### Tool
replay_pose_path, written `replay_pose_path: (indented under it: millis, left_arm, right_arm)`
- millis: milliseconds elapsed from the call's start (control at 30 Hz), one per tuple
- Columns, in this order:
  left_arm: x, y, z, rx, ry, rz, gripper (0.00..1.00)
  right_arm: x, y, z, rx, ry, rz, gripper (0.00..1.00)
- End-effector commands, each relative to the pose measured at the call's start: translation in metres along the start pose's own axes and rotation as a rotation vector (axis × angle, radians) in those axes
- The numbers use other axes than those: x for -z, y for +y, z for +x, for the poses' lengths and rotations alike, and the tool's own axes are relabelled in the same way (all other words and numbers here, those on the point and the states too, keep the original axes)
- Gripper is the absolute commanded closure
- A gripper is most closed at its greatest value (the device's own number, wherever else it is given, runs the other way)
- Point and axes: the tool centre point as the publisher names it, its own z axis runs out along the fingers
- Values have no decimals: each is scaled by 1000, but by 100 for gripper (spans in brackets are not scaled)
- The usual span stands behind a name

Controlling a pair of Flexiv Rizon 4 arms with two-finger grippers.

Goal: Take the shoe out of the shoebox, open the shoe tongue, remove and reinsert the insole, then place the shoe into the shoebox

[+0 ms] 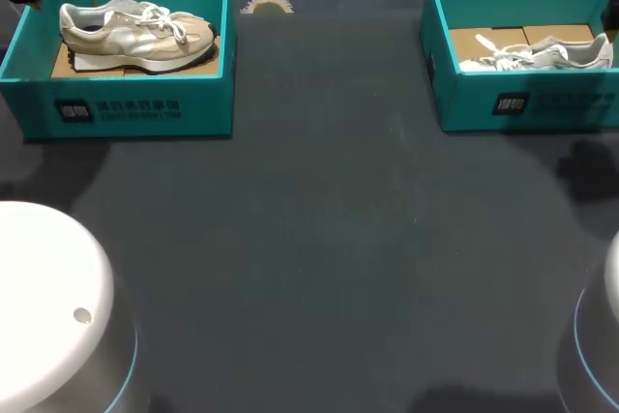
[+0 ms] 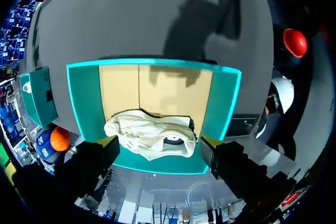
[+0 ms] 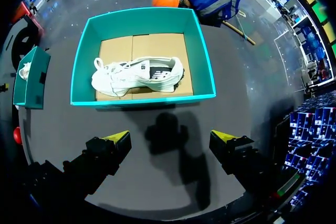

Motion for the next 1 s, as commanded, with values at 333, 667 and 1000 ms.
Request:
replay_pose_path:
  millis: [333,667,1000]
  left_arm:
    - [-27,49,19,-38,53,97,0]
    - [-33,50,25,-41,75,96,0]
    - [-64,71,57,5,93,130,0]
  right_arm:
    - [0,1,1,-1,-2,2,0]
    - [0,1,1,-1,-2,2,0]
    - [0,1,1,-1,-2,2,0]
